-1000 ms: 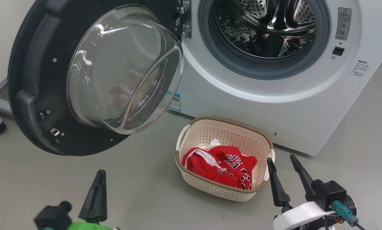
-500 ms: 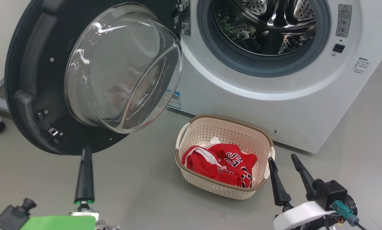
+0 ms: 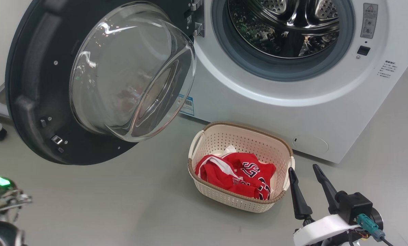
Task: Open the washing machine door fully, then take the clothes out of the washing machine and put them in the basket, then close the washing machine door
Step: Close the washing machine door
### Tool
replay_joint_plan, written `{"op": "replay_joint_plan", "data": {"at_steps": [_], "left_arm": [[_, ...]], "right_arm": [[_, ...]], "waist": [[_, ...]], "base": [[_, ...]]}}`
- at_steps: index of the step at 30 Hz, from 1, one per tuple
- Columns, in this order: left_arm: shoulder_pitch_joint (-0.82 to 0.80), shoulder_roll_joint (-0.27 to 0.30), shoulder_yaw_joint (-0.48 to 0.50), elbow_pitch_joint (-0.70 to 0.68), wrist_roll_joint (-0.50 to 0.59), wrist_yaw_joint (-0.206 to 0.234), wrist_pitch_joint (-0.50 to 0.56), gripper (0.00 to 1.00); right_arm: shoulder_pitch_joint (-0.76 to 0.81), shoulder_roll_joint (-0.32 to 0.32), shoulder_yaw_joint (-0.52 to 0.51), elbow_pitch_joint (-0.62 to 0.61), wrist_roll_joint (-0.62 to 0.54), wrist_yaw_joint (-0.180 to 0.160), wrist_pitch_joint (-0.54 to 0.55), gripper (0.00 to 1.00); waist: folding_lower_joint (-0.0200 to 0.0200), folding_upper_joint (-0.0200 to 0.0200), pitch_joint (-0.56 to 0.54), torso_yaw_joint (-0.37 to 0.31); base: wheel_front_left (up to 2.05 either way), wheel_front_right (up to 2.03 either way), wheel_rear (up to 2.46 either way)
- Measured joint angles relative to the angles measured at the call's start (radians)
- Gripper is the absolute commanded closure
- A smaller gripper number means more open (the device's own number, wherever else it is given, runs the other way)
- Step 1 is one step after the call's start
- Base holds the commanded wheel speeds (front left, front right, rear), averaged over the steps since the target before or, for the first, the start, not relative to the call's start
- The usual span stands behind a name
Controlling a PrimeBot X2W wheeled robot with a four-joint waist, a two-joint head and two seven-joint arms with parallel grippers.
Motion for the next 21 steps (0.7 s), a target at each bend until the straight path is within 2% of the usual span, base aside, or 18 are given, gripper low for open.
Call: {"op": "replay_joint_plan", "data": {"at_steps": [5,8,17,21], "left_arm": [[-0.058,0.064,0.090,0.047,-0.082,0.001,0.035,1.00],[-0.094,0.105,0.128,0.098,-0.104,0.016,0.054,1.00],[-0.218,0.234,0.233,0.329,-0.196,0.123,0.114,1.00],[-0.272,0.278,0.240,0.427,-0.216,0.173,0.149,1.00]], "right_arm": [[0.000,0.000,-0.010,-0.001,-0.002,0.000,0.000,0.00],[0.000,0.000,-0.011,0.000,-0.005,0.001,0.000,0.00],[-0.011,0.000,-0.001,0.000,-0.017,0.005,0.000,0.00],[-0.029,-0.001,-0.001,0.000,-0.031,0.011,0.000,0.00]], "waist": [[0.0000,0.0000,0.006,0.005],[0.0000,0.0000,0.010,0.008],[0.0000,0.0000,0.026,0.003],[0.0000,0.0000,0.040,-0.008]], "base": [[0.00,0.00,0.00],[0.00,0.00,0.00],[0.00,0.00,0.00],[0.00,0.00,0.00]]}}
